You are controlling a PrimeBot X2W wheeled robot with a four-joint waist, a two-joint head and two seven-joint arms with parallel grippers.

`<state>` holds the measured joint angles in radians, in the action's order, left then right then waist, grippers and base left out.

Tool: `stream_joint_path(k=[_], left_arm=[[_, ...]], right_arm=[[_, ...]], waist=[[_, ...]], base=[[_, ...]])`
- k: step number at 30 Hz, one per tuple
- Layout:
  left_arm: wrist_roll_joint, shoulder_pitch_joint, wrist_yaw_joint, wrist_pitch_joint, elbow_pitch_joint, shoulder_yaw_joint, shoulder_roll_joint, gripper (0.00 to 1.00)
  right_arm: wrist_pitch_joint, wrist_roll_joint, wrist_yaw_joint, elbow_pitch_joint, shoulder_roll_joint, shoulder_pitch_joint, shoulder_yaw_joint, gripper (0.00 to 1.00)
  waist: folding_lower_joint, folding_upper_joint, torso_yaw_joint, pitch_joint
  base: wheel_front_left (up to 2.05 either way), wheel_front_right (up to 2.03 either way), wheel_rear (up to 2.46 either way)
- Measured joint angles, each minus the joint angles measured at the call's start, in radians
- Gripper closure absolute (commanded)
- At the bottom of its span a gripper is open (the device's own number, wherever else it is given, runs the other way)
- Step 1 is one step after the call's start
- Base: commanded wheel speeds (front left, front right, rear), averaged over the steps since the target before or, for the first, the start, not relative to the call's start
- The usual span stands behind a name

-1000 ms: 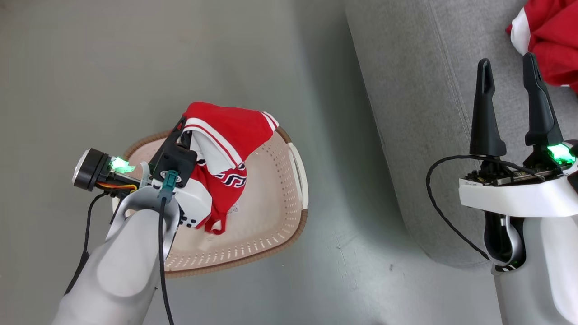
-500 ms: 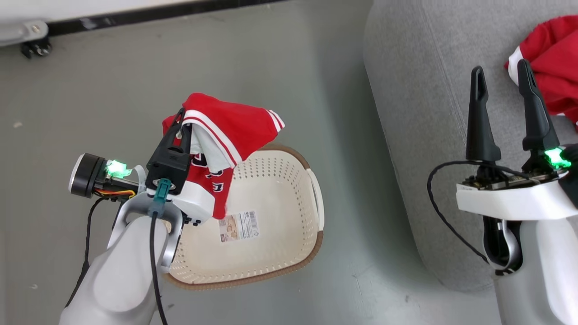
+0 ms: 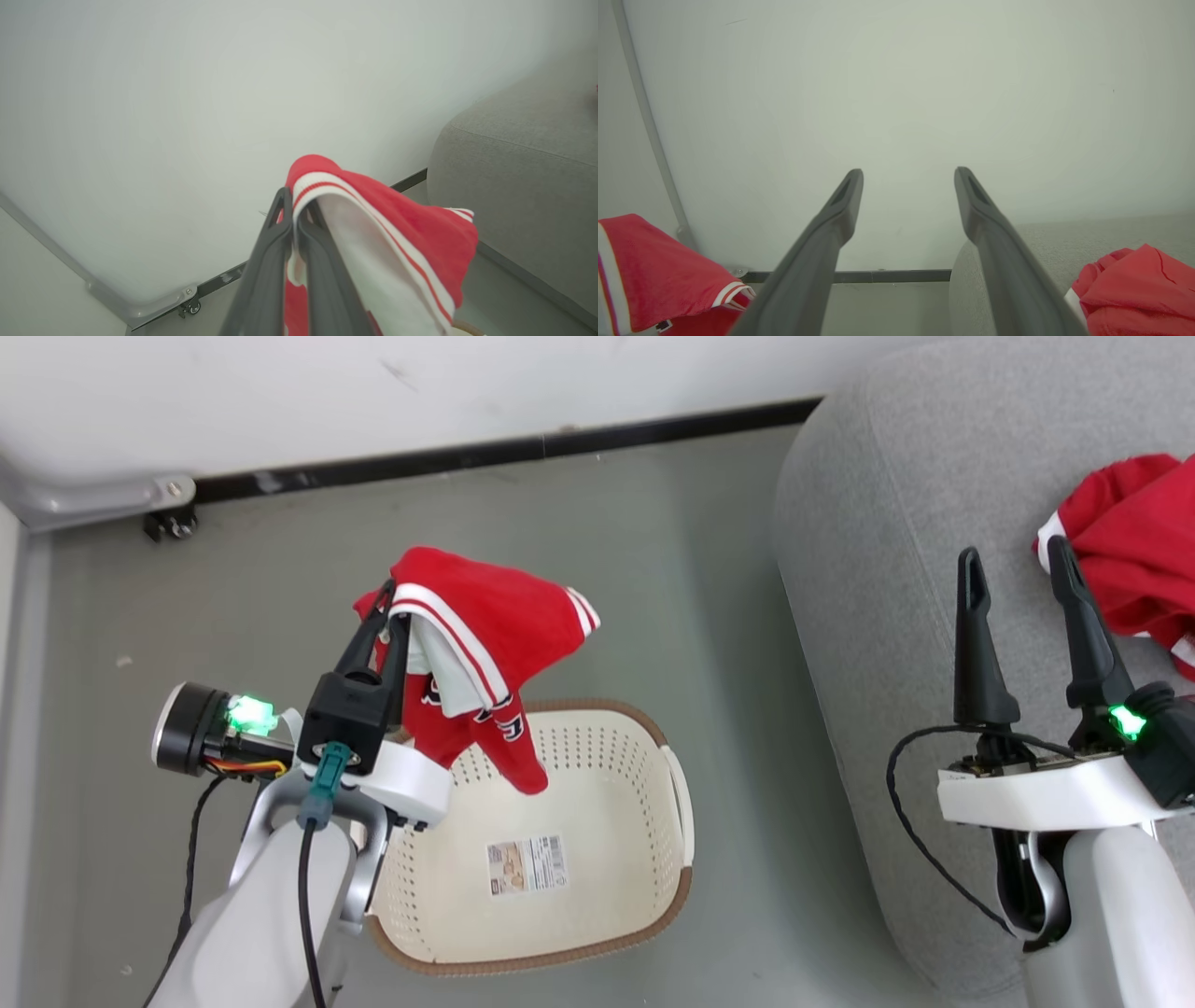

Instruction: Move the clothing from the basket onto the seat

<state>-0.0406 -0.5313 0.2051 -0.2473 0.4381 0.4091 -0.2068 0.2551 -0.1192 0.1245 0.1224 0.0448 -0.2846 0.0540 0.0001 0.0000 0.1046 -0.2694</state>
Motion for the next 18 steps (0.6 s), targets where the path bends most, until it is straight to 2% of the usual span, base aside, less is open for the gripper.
stream_joint_path(k=[4,10,18], left_arm=[[-0.012,0.025,-0.007,0.000,-0.028,0.004,0.000,1.00],[-0.019,0.061,-0.040,-0.001,-0.059,0.022,-0.010,1.00],[-0.019,0.082,-0.092,-0.001,-0.106,0.057,-0.027,1.00]], right_arm=[[0.000,0.004,0.000,0.009,0.000,0.023,0.000,0.00],[-0.010,0.007,0.000,0.017,0.010,0.062,-0.009,0.00],[-0.048,0.023,0.000,0.020,0.056,0.086,-0.079,0.00]], waist=[[0.0000,0.0000,-0.009,0.039],[0.0000,0.0000,-0.022,0.106],[0.0000,0.0000,-0.035,0.175]], base=[[0.00,0.00,0.00],[0.00,0.00,0.00],[0.00,0.00,0.00]])
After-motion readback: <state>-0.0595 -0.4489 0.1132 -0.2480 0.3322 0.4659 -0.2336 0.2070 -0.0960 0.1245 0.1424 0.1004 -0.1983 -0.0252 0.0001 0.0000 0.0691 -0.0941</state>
